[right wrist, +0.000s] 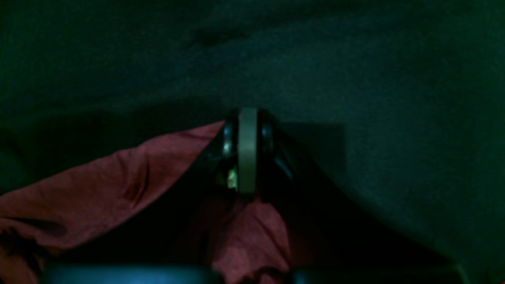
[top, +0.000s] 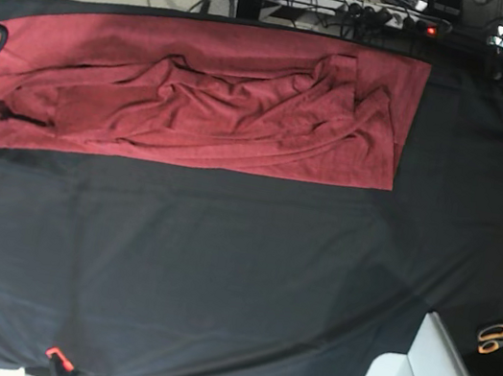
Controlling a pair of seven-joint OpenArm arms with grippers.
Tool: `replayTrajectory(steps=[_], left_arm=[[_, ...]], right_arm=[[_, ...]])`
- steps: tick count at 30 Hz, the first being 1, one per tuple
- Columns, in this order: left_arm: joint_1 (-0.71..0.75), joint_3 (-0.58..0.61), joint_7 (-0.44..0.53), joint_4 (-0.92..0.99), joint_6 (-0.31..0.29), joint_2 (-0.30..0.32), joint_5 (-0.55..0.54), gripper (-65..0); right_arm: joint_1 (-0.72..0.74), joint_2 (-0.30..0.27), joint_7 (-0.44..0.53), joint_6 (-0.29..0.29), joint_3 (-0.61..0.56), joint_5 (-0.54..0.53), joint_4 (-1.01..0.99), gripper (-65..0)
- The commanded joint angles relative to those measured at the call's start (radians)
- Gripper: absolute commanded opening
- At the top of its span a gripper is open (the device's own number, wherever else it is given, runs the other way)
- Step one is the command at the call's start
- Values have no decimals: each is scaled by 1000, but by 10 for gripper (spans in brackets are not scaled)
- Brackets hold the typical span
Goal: Fold the T-shirt properly
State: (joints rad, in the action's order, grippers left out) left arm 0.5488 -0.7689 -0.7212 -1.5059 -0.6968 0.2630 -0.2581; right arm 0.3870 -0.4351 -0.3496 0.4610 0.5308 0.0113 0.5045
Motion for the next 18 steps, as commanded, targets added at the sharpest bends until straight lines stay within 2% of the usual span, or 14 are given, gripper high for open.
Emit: replayTrajectory(steps=[1, 5, 10, 14, 16, 18], left_arm=[[7, -10, 12, -15, -1, 15, -4, -219], [7, -11, 12, -14, -1, 15, -4, -219], [7, -11, 12, -14, -1, 15, -4, -219], [7, -11, 12, -11, -1, 15, -4, -219], [7, -10, 12, -11, -1, 15, -4, -219], [7, -8, 12, -11, -1, 15, -4, -219]], right_arm=[[25, -26, 24, -14, 5, -10, 23, -642], [28, -26, 25, -106, 5, -12, 24, -642], [28, -24, 85, -115, 5, -12, 23, -642], [27, -24, 86, -110, 5, -14, 24, -633], [27, -24, 74, -107, 7, -15, 24, -602], [28, -24, 13, -84, 5, -49, 24, -506]])
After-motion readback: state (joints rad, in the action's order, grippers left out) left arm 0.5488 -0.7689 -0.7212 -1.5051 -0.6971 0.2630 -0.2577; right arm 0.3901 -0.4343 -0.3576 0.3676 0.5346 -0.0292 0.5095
